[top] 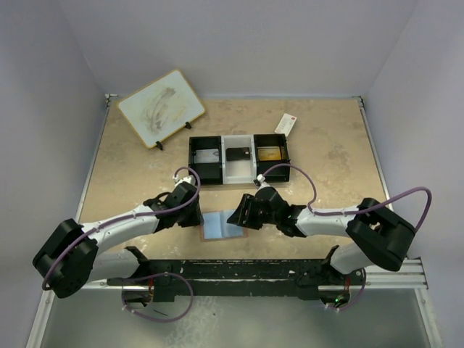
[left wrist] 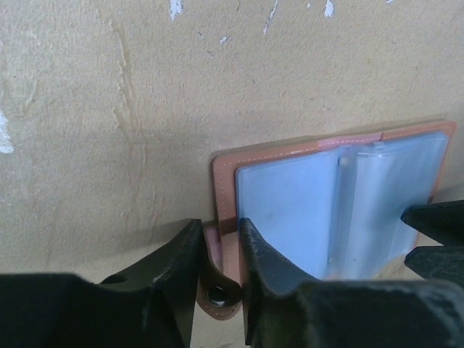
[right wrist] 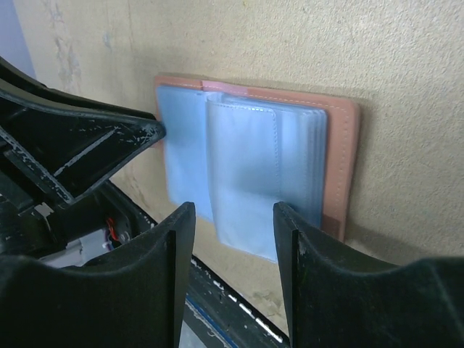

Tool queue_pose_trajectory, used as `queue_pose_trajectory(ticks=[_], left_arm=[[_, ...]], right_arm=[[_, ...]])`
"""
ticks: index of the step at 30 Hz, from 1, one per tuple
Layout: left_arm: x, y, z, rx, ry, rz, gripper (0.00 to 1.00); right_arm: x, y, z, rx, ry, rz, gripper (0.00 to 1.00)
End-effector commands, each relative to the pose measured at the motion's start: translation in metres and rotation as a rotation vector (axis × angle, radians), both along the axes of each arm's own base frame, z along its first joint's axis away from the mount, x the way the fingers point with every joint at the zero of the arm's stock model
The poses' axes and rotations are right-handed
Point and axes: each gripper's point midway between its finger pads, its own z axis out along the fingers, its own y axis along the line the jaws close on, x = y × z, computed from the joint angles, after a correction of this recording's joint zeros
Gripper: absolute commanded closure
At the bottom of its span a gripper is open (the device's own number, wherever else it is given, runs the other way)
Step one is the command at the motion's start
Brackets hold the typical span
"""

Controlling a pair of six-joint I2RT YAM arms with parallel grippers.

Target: Take the credit cards out of the card holder

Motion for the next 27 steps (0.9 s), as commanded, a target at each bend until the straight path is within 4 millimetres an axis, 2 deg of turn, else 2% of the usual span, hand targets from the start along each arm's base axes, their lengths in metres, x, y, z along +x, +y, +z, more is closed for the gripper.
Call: queue_pose_trajectory(ticks=[1, 4, 7, 9, 12, 17, 21, 27], left_arm=[[-0.005, -0.001, -0.007, 0.017, 0.01, -0.021, 0.8], [-0.004, -0.001, -0.006, 0.017, 0.006, -0.023, 0.85], [-0.004, -0.002, -0.006, 0.015, 0.0, -0.027, 0.87], [-0.005, -0.003, -0.007, 0.016, 0.003, -0.035, 0.88], [-0.005, -0.004, -0.007, 0.01, 0.001, -0.042, 0.91], [-0.001, -0.006, -0.004, 0.004, -0.016, -0.038, 0.96], [0.002, -0.003, -0.002, 0.014, -0.031, -0.018, 0.98], [0.005, 0.001, 0.001, 0.019, -0.052, 0.008, 1.0]], right_arm=[[0.003, 0.0, 0.007, -0.028, -0.016, 0.006, 0.49], [0.01, -0.007, 0.006, -0.098, -0.023, -0.024, 0.49], [0.007, -0.01, -0.001, -0.112, -0.005, -0.021, 0.48], [0.003, 0.001, -0.001, -0.062, -0.001, 0.024, 0.47], [0.002, 0.03, 0.007, 0.028, -0.02, 0.132, 0.47], [0.006, 0.069, 0.038, 0.154, -0.079, 0.247, 0.46], [0.011, 0.084, 0.051, 0.182, -0.107, 0.278, 0.46], [0.005, 0.091, 0.063, 0.24, -0.122, 0.319, 0.46]])
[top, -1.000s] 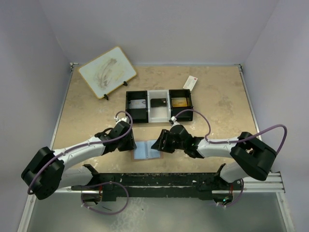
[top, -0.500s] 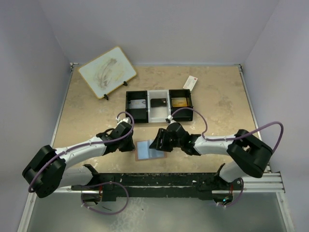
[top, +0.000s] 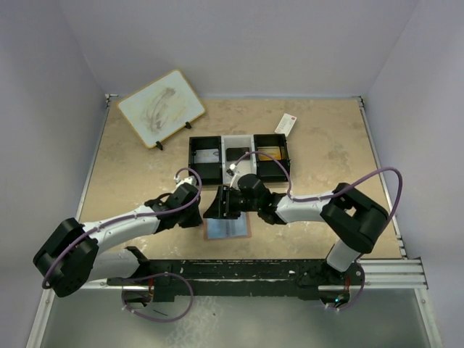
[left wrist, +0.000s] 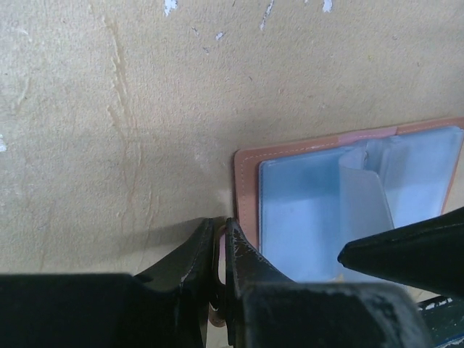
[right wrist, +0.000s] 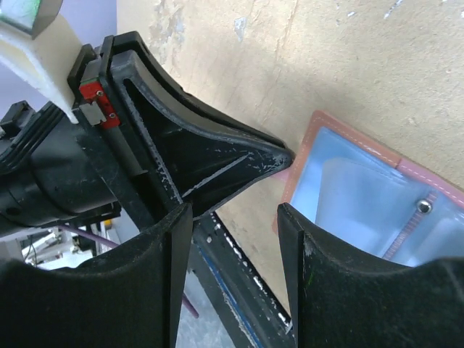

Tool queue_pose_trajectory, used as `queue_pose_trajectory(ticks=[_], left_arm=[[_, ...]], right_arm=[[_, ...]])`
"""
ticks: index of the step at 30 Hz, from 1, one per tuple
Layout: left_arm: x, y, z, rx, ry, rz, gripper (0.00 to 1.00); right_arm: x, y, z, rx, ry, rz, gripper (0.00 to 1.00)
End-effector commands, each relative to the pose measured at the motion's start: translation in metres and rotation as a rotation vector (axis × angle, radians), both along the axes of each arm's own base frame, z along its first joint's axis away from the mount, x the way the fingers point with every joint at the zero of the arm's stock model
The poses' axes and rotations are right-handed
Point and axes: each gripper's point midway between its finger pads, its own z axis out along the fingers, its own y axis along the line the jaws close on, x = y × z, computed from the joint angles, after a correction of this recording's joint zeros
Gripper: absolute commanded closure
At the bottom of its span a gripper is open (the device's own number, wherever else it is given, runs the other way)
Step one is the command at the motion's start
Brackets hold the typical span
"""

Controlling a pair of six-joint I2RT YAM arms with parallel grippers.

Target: Take the credit cards out of the card holder

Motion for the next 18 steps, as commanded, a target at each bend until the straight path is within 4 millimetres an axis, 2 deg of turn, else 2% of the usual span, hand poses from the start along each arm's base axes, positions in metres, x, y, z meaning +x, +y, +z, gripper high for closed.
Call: queue_pose_trajectory(ticks=[1, 3, 6, 10, 12, 13, 15, 18], left_arm=[[0.006, 0.003, 0.004, 0.006, -0.043, 0.022, 1.0], [0.006, 0.004, 0.004, 0.01, -0.043, 0.025, 1.0], [0.005, 0.005, 0.002, 0.017, -0.037, 0.025, 1.0], [0.006, 0.007, 0.004, 0.021, -0.046, 0.031, 1.0], [0.006, 0.008, 0.004, 0.023, -0.049, 0.033, 1.0], [0.006, 0.007, 0.005, 0.022, -0.05, 0.034, 1.0], [0.005, 0.007, 0.004, 0.022, -0.044, 0.031, 1.0], [0.004, 0.006, 0.003, 0.013, -0.04, 0.035, 1.0]], right_arm=[[-0.003, 0.011, 0.029, 0.085, -0.061, 0.049, 0.46], [0.0, 0.004, 0.041, 0.087, -0.09, 0.013, 0.45], [-0.005, -0.005, 0.051, 0.081, -0.112, 0.018, 0.44], [-0.013, -0.005, 0.066, 0.116, -0.123, 0.058, 0.44], [-0.008, -0.005, 0.075, 0.113, -0.16, 0.049, 0.44], [-0.002, -0.012, 0.073, 0.065, -0.162, 0.004, 0.44], [0.005, -0.035, 0.057, -0.058, -0.127, -0.096, 0.43], [0.013, -0.078, 0.026, -0.215, -0.069, -0.239, 0.43]])
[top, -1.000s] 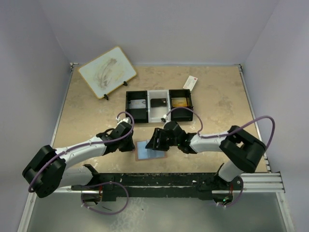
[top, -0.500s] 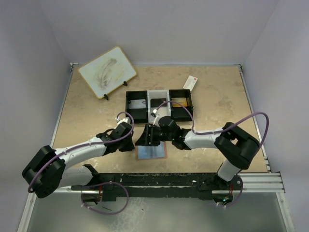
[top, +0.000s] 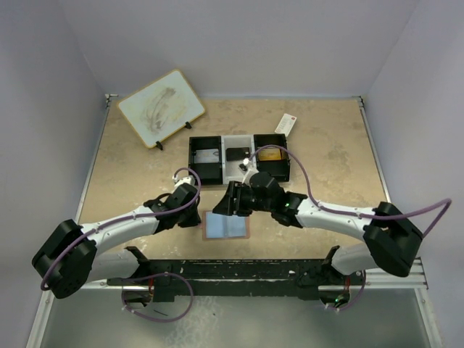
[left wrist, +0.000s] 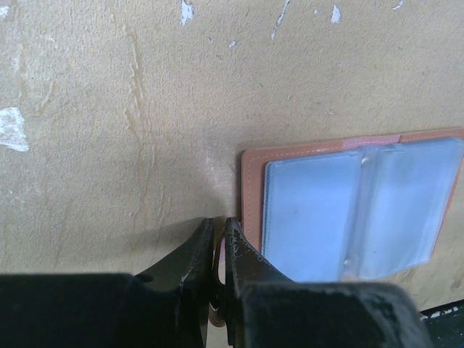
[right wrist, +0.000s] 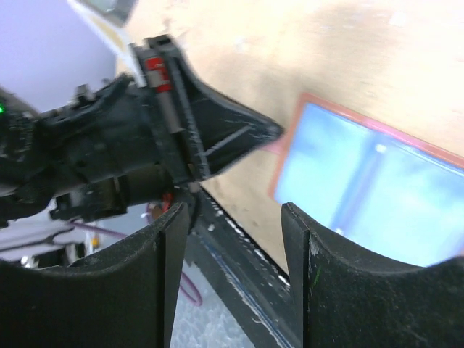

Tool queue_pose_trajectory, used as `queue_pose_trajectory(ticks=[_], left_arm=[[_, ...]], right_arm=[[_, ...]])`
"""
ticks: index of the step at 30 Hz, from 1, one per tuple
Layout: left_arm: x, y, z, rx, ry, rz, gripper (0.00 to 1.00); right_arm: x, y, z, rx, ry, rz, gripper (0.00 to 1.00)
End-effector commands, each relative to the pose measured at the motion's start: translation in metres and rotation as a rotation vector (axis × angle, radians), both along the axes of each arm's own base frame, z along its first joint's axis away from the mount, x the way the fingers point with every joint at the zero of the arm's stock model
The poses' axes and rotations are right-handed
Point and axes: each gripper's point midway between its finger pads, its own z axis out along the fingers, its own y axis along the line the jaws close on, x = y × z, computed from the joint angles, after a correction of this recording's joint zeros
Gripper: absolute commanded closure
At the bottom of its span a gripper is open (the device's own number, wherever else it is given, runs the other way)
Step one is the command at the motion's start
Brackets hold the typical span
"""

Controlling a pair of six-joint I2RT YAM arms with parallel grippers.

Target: Take the credit cards out of the card holder

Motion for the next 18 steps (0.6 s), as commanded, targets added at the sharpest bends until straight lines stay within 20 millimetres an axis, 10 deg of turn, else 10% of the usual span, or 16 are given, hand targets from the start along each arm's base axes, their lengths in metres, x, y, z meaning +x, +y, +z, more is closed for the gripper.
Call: queue_pose_trajectory(ticks=[1, 6, 18], left_arm=[[0.002, -0.001, 0.002, -0.015, -0.021, 0.013, 1.0], [0.003, -0.003, 0.003, -0.016, -0.022, 0.002, 1.0], [0.003, -0.008, 0.004, -0.018, -0.012, -0.021, 1.0]], right_arm=[[0.012, -0.06, -0.036, -0.238, 0.062, -0.212, 0.42], [-0.004, -0.082, -0.064, -0.308, 0.137, -0.245, 0.41], [0.001, -0.063, -0.071, -0.25, 0.116, -0.195, 0.49]])
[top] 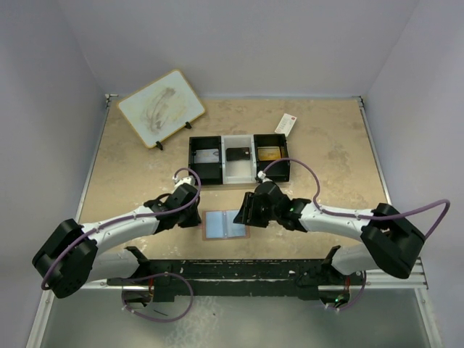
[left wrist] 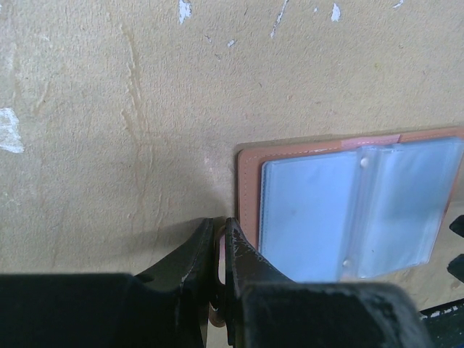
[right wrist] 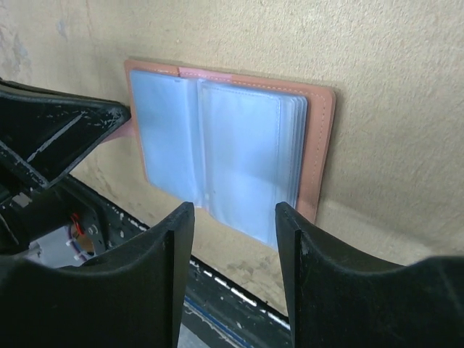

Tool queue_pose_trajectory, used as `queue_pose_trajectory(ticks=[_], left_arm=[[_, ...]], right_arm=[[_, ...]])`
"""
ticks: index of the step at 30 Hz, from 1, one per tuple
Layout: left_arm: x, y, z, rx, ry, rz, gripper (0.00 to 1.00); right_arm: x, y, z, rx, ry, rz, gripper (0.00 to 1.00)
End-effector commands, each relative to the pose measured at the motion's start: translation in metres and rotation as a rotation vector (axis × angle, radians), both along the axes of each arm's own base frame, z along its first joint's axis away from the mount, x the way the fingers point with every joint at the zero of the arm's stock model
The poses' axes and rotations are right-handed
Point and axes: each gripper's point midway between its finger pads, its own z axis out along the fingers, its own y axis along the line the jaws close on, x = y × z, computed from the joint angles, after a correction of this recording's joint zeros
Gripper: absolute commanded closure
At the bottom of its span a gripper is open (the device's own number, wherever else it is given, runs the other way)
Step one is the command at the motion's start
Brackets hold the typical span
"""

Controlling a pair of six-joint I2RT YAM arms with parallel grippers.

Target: Take the credit cards out of the card holder

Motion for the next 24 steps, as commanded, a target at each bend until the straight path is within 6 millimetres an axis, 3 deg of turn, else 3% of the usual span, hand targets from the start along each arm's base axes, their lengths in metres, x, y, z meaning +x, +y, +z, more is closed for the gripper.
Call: queue_pose_trajectory(ticks=[1, 9, 16, 24], left_arm=[[0.003, -0.006, 0.004, -0.012, -0.011, -0.019, 1.0], [0.002, -0.006, 0.004, -0.011, -0.007, -0.02, 1.0], [0.002, -0.006, 0.003, -0.011, -0.007, -0.021, 1.0], [0.002, -0.006, 0.001, -0.009, -0.003, -0.022, 1.0]], right_arm=[[0.01, 0.013, 0.007, 0.043, -0.042, 0.004, 0.49], [0.013, 0.005, -0.016, -0.059, -0.004, -0.022, 0.5], [0.014, 0.027, 0.002, 0.037, -0.041, 0.049, 0.54], [0.018, 0.021, 0.004, -0.071, -0.048, 0.031, 0.6]])
